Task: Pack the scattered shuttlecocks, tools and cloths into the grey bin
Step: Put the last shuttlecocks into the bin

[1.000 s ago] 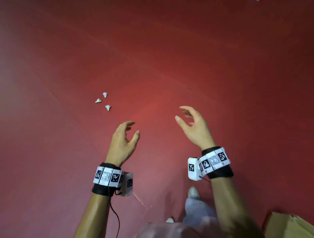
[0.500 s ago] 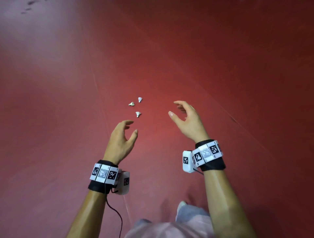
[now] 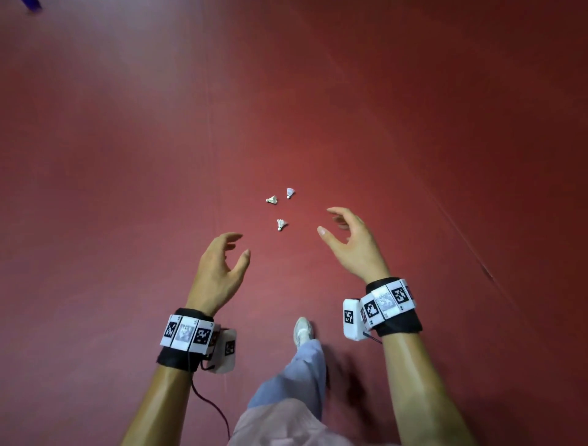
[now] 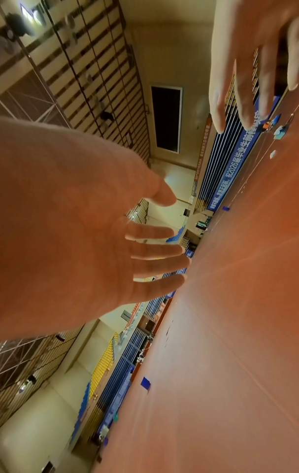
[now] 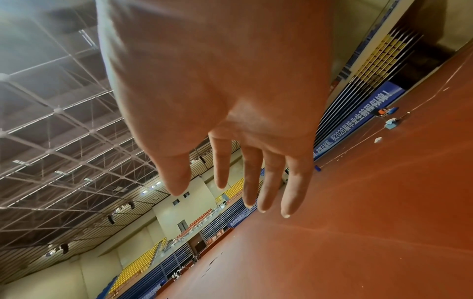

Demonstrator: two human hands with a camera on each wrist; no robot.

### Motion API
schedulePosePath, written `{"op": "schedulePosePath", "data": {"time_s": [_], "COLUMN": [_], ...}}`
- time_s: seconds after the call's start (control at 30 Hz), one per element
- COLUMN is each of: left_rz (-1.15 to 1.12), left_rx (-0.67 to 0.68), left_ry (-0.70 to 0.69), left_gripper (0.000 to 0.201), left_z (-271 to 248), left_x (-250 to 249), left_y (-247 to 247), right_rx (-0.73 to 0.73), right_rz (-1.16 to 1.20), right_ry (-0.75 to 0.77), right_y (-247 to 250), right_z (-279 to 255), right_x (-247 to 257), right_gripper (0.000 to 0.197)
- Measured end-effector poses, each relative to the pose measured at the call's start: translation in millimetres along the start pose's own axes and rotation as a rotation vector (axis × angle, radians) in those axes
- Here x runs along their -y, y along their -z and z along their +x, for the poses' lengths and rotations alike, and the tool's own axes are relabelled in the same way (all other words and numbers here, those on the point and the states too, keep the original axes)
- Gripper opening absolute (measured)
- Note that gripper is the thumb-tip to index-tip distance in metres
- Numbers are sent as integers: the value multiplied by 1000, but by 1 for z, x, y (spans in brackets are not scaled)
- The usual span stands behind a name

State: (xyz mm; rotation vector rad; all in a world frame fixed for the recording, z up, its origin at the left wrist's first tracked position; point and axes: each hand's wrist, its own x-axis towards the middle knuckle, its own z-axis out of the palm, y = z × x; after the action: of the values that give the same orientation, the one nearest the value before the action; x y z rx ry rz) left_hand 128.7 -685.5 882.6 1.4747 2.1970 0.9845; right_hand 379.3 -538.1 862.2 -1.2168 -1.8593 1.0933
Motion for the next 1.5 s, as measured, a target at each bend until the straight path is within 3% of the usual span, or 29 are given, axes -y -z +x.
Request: {"op": "schedulePosePath", "data": {"time_s": [0.17, 0.37, 0.67, 0.9, 1.03, 1.13, 1.27, 1.5], "left_rz": [-56, -39, -32, 0, 18, 31, 57, 10], "left_rx": [0, 104, 147, 26, -60, -123, -194, -259], "left_ry": [20, -30, -45, 44, 150, 243, 388, 550], "left_gripper": [36, 40, 38, 39, 40, 40, 38, 38], "left_z": [125, 274, 441, 561, 602, 623, 637, 702], "left_x": [18, 4, -19, -44, -54, -44, -16, 67], "left_y": [-28, -48, -119, -167, -172, -170, -161, -153], "right_rx": [8, -78, -115, 25, 69, 113, 287, 554], "right_rz": [-54, -46, -36, -40, 10, 65, 38, -62], "right_ry": [-4, -53, -112, -47, -21, -36, -34, 35], "right_y": [-3, 18, 62, 96, 101, 80, 28, -82], "right_z": [129, 261, 427, 612, 713, 768, 820, 906], "right_x": [-11, -14, -66, -97, -95, -98, -109, -113], "right_gripper": [40, 40, 41, 48, 47, 45, 47, 51]}}
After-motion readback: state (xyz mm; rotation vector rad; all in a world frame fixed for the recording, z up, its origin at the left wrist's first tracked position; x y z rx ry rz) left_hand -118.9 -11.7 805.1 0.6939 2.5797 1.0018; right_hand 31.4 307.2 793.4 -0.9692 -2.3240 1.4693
